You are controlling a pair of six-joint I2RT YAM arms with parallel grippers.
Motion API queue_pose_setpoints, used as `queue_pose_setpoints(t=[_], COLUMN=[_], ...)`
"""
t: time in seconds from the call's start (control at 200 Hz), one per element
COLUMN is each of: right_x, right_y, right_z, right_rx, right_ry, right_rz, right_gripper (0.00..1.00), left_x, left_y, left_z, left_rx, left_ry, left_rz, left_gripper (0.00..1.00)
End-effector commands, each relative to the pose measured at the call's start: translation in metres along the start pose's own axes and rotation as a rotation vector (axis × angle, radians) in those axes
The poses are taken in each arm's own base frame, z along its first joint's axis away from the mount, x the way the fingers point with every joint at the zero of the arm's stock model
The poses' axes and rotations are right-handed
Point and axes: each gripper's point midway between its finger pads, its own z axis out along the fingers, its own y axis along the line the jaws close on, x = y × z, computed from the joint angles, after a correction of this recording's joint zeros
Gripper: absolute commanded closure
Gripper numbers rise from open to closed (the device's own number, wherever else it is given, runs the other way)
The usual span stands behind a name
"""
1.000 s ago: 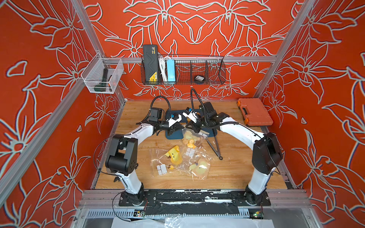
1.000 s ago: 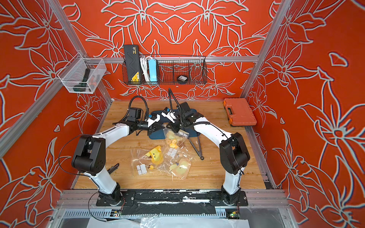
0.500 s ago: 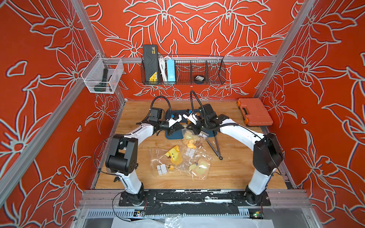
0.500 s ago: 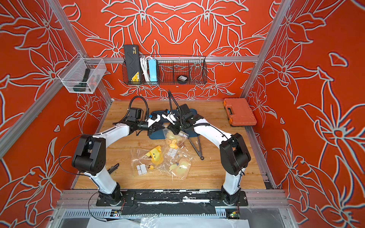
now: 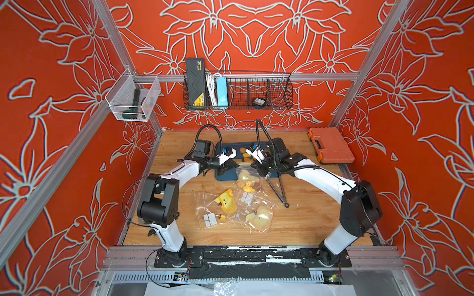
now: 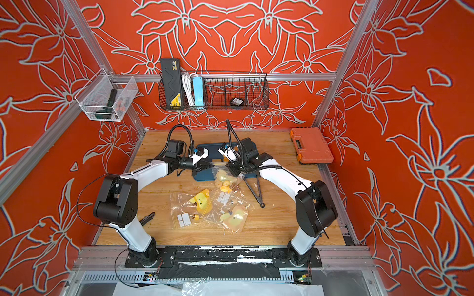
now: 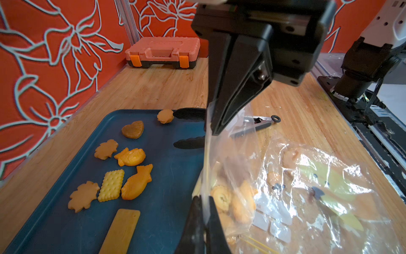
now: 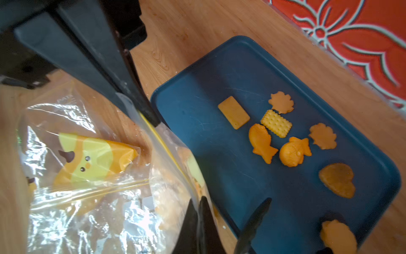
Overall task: Put the cookies into a resealable bag to prevent moisture
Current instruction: Close the ziploc bag at the center of the board.
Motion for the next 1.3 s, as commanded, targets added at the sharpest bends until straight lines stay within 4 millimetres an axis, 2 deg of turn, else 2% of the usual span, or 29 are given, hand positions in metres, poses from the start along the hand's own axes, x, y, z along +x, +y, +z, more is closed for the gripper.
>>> queue_pose_setpoints(t=[0.0,0.03,0.06,0.12,0.165,0.22,0.245,0.265,0.305,0.365,0.415,0.43,0.45,0.48,0.555,0.611,0.631,0.651,0.691,0.751,0.791,0.811,0.831,0.856,0.961,1.041,1.131,1.231,1.296], right_x=[0.008,0.011,0.014,0.017,0.021,0.027,0.029,0.031,0.033,0.039,0.043,0.044,0.045,0.047,0.053,0.056,0.057,0.057,0.058,0.059,0.06,0.06,0.059,0.059,0.056,0.053,0.052,0.054,0.054], right_y=[-0.009,-0.012,-0.013,-0.012,-0.012,-0.015,-0.017,-0.018,-0.017,-0.018,-0.02,-0.02,-0.02,-0.02,-0.02,-0.026,-0.027,-0.028,-0.027,-0.024,-0.025,-0.026,-0.026,-0.024,-0.011,-0.002,0.003,0.004,0.003], right_z=[-0.012,-0.014,-0.015,-0.021,-0.024,-0.028,-0.03,-0.032,-0.036,-0.04,-0.043,-0.044,-0.045,-0.047,-0.051,-0.054,-0.054,-0.055,-0.055,-0.055,-0.055,-0.055,-0.055,-0.055,-0.052,-0.05,-0.048,-0.046,-0.046], right_rx=[0.056,0.078,0.095,0.096,0.098,0.126,0.144,0.153,0.154,0.156,0.175,0.181,0.185,0.187,0.192,0.229,0.242,0.25,0.242,0.222,0.228,0.231,0.234,0.226,0.144,0.088,0.053,0.045,0.05], right_ry=[0.015,0.013,0.009,0.0,0.007,0.013,0.008,0.005,0.002,0.025,0.035,0.035,0.033,0.035,0.058,0.061,0.059,0.054,0.051,0.058,0.059,0.057,0.05,0.047,0.045,0.025,0.025,0.036,0.036], right_rz=[0.013,0.016,0.022,0.029,0.042,0.054,0.056,0.056,0.058,0.068,0.069,0.068,0.067,0.066,0.075,0.084,0.085,0.085,0.083,0.089,0.095,0.097,0.098,0.093,0.083,0.079,0.084,0.087,0.088], right_gripper=[0.89,0.71,0.69,1.0,1.0,0.63,0.58,0.64,1.0,1.0,0.67,0.64,0.71,1.0,1.0,0.63,0.59,0.66,1.0,1.0,0.7,0.65,0.73,1.0,1.0,1.0,1.0,1.0,1.0], left_x=[-0.005,-0.005,-0.005,-0.004,-0.005,-0.004,-0.004,-0.004,-0.004,-0.004,-0.003,-0.003,-0.004,-0.003,-0.004,-0.004,-0.003,-0.003,-0.003,-0.003,-0.003,-0.003,-0.003,-0.003,-0.006,-0.009,-0.012,-0.012,-0.008], left_y=[0.003,0.003,0.003,0.003,0.003,0.003,0.003,0.004,0.004,0.004,0.004,0.004,0.004,0.004,0.004,0.004,0.004,0.004,0.004,0.004,0.004,0.004,0.004,0.004,0.003,-0.001,-0.004,-0.009,-0.012], left_z=[0.0,0.0,0.0,0.0,0.0,0.0,0.0,0.0,-0.001,-0.001,-0.001,0.0,-0.001,-0.001,-0.001,-0.001,-0.001,-0.001,-0.001,-0.001,-0.001,-0.001,-0.001,-0.001,0.001,0.007,0.014,0.024,0.029], left_rx=[0.009,0.008,0.008,0.008,0.007,0.006,0.006,0.006,0.004,0.004,0.005,0.005,0.004,0.003,0.002,0.001,0.001,0.001,0.002,0.002,0.003,0.003,0.002,0.002,0.012,0.014,0.017,0.034,0.043], left_ry=[-0.014,-0.012,-0.011,-0.011,-0.012,-0.011,-0.01,-0.01,-0.009,-0.009,-0.009,-0.009,-0.009,-0.008,-0.007,-0.006,-0.005,-0.005,-0.005,-0.005,-0.006,-0.006,-0.007,-0.007,-0.024,-0.035,-0.041,-0.029,-0.01], left_rz=[0.013,0.012,0.012,0.011,0.012,0.011,0.01,0.009,0.01,0.01,0.008,0.007,0.01,0.01,0.01,0.01,0.009,0.009,0.008,0.008,0.008,0.009,0.009,0.008,0.02,-0.005,-0.007,-0.005,-0.004], left_gripper=[1.0,1.0,1.0,1.0,1.0,1.0,1.0,1.0,1.0,1.0,1.0,1.0,1.0,1.0,1.0,1.0,1.0,1.0,1.0,1.0,1.0,1.0,1.0,1.0,1.0,0.61,0.52,0.55,0.75])
